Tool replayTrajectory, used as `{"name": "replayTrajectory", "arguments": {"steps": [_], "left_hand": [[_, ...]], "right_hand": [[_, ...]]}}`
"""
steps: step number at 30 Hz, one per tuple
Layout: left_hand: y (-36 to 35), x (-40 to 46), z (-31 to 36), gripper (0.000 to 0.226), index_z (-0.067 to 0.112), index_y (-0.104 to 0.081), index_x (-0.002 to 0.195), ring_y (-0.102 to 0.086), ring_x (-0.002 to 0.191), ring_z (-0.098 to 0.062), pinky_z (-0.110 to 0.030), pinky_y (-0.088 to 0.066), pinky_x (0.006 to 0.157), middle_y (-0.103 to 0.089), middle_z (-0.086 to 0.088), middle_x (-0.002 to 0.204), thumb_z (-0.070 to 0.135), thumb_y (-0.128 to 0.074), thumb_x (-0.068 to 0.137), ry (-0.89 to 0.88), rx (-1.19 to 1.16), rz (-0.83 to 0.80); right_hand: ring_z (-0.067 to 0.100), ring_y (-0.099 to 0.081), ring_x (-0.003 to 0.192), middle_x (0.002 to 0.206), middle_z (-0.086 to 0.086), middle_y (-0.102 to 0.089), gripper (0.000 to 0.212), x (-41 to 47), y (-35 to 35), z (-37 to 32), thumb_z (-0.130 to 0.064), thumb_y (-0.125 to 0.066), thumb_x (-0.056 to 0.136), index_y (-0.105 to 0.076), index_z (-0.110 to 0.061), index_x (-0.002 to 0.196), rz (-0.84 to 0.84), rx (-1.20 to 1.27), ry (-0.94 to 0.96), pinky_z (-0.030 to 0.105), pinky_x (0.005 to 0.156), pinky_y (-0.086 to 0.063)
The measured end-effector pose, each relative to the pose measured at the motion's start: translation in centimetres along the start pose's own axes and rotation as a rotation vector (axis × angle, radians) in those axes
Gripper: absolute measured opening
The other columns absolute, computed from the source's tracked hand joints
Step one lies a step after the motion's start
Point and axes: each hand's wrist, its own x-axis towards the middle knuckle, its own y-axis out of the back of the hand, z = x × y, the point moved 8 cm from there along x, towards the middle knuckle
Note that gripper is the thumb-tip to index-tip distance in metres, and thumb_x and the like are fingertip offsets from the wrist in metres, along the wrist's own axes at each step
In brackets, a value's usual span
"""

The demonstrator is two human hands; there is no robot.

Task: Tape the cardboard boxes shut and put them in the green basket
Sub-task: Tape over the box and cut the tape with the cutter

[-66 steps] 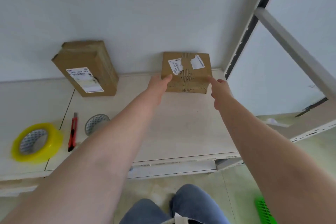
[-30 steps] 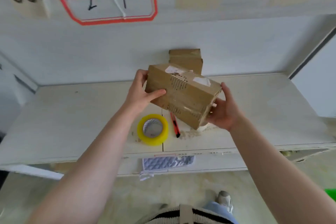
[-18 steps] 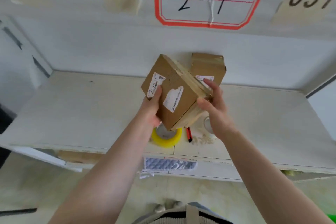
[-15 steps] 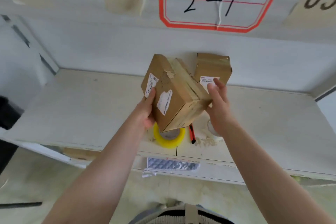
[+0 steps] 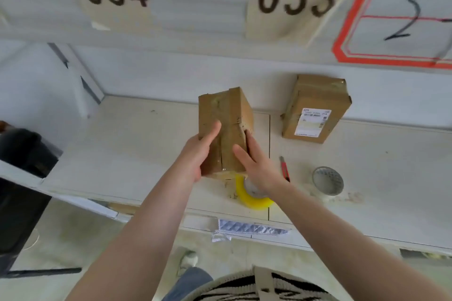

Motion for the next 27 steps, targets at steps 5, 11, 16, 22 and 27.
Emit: {"name": "replayTrajectory", "arguments": {"steps": [5,11,16,22,27], "left_hand": [[8.2,2.9,-2.7,0.076,0.017,-0.064,0.119,-0.07,0.1,-0.027,-0.04,-0.059,0.075,-0.073,-0.007,0.111,0.069,-0.066,0.064,0.127,-0.064,-0.072],[14.2,6.0,-5.2,0.066,0.019,-0.061,0.125,-0.07,0.101,-0.029,-0.043,-0.06,0.078,-0.071,-0.011,0.115,0.068,-0.058,0.08,0.184,-0.067,-0.126],[14.8,7.5,-4.9,0.064,0.027,-0.036,0.146,-0.041,0.136,-0.023,-0.048,-0.03,0.115,-0.04,0.002,0.151,0.063,-0.042,0.094,0.097,0.214,-0.055],[12.3,6.8,-4.5,0.053,0.022,-0.035,0.142,-0.052,0.123,-0.026,-0.036,-0.043,0.099,-0.051,-0.001,0.14,0.043,-0.054,0.097,-0.026,0.423,0.064],[11.0,6.0,-5.2,0.058,0.02,-0.035,0.14,-0.056,0.118,-0.027,-0.032,-0.042,0.086,-0.052,-0.002,0.139,0.043,-0.061,0.093,-0.019,0.415,0.114]], "right_hand": [[0.021,-0.032,0.14,0.155,0.001,-0.033,0.063,3.3,-1.7,1.1,-0.05,-0.054,0.094,-0.035,-0.024,0.149,0.31,-0.296,-0.081,0.045,0.113,-0.029],[0.021,-0.058,0.11,0.124,0.004,-0.061,0.057,5.3,-9.4,5.8,-0.051,-0.06,0.091,-0.053,-0.015,0.134,0.277,0.274,-0.441,0.036,0.092,-0.05],[0.018,-0.063,0.096,0.113,0.003,-0.067,0.034,4.9,-11.0,7.1,-0.038,-0.055,0.098,-0.059,-0.016,0.124,0.446,0.138,-0.419,0.03,0.074,-0.052],[0.015,-0.062,0.091,0.112,-0.001,-0.065,0.041,4.5,-10.7,7.4,-0.043,-0.057,0.096,-0.055,-0.019,0.129,0.504,0.045,-0.455,0.031,0.073,-0.054],[0.02,-0.059,0.101,0.119,0.002,-0.06,0.058,4.1,-9.6,8.0,-0.051,-0.056,0.093,-0.045,-0.015,0.137,0.536,-0.014,-0.517,0.033,0.077,-0.052]]}}
